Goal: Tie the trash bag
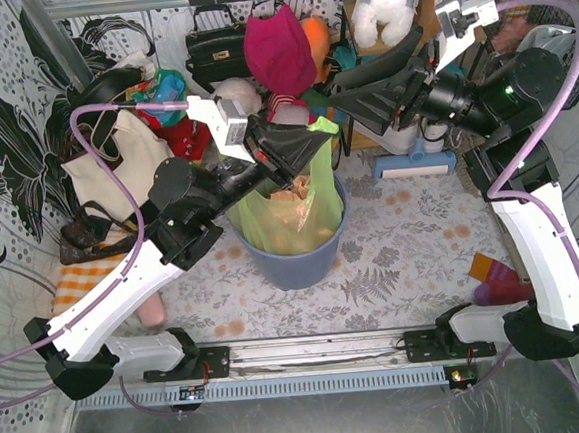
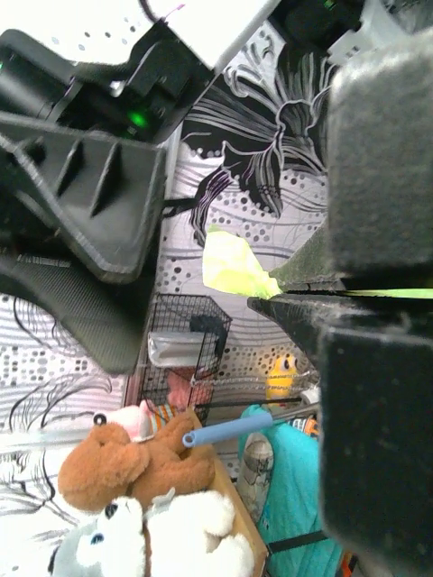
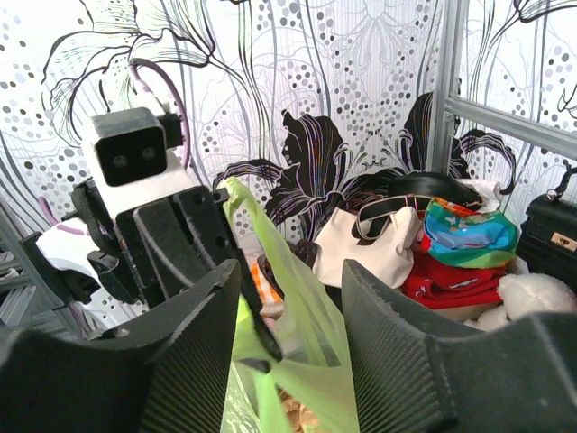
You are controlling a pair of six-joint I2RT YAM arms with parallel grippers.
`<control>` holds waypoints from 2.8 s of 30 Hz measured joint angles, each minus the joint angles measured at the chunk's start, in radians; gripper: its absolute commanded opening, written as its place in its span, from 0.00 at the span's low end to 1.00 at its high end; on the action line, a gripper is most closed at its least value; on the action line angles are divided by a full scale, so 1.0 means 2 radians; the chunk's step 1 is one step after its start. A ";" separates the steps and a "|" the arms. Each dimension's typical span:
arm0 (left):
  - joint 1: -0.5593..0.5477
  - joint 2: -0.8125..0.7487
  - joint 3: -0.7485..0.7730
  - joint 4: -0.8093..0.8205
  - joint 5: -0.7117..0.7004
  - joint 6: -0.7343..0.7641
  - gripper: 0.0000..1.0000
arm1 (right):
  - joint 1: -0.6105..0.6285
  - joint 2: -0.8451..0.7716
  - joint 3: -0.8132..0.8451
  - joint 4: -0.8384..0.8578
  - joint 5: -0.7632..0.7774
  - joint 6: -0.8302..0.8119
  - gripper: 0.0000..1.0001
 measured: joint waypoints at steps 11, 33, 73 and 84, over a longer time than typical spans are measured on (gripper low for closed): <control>0.000 -0.033 -0.057 0.029 0.094 0.000 0.00 | 0.010 0.045 0.022 0.001 -0.017 0.005 0.63; 0.000 -0.117 -0.114 0.026 0.114 -0.014 0.00 | 0.144 0.218 0.186 -0.063 -0.039 -0.042 0.66; 0.000 -0.134 -0.137 0.015 0.136 -0.023 0.00 | 0.194 0.177 0.174 -0.123 0.089 -0.128 0.66; 0.000 -0.138 -0.144 0.014 0.140 -0.030 0.00 | 0.194 0.136 0.140 -0.100 0.072 -0.079 0.61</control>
